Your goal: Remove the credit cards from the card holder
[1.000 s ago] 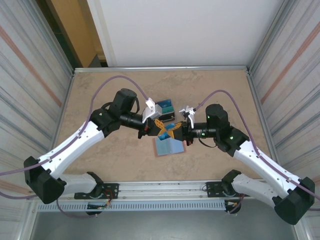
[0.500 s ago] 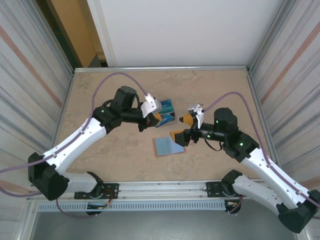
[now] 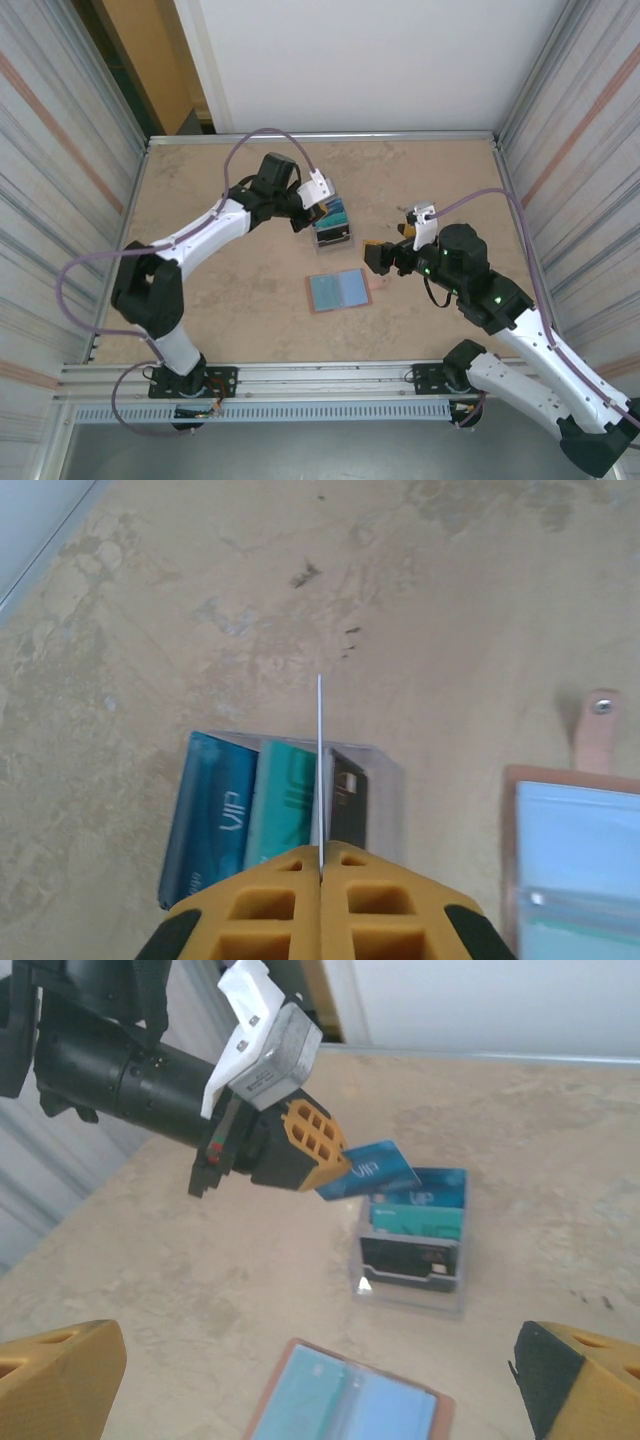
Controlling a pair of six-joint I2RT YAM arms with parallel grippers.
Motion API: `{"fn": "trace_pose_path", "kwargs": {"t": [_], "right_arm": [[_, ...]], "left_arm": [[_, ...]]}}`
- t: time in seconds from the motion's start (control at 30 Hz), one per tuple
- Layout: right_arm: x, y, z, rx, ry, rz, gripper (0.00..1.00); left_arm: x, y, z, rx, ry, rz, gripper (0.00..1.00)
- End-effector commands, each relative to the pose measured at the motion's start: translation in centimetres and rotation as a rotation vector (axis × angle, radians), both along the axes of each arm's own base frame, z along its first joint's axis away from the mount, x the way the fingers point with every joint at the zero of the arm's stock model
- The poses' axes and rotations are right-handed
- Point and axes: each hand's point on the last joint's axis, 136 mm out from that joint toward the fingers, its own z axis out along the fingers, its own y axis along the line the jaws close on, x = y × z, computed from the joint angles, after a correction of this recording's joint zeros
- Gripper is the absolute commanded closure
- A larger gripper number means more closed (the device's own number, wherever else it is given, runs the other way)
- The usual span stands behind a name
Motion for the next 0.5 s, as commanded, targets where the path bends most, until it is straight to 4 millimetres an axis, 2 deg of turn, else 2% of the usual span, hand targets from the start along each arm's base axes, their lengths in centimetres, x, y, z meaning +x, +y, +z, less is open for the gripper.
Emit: {"fn": "trace_pose_path", "kwargs": {"t": [0.0, 0.2, 0.47], "right_arm": [[0.8, -1.8, 1.4, 0.009, 0.002, -0.117, 0.01], [1.2, -2.3, 1.4, -0.009, 0.011, -0.156, 0.01], [1.3, -3.0, 1.2, -0.007, 0.015, -0.196, 0.01]], "left_arm": [[3.2, -0.3, 1.0, -0.018, -0.074, -0.005, 1.0], [5.5, -0.7, -1.6, 0.026, -0.071, -0.024, 1.0], [6.3, -0.6, -3.9, 0.084, -0.043, -0.05, 1.0]]}}
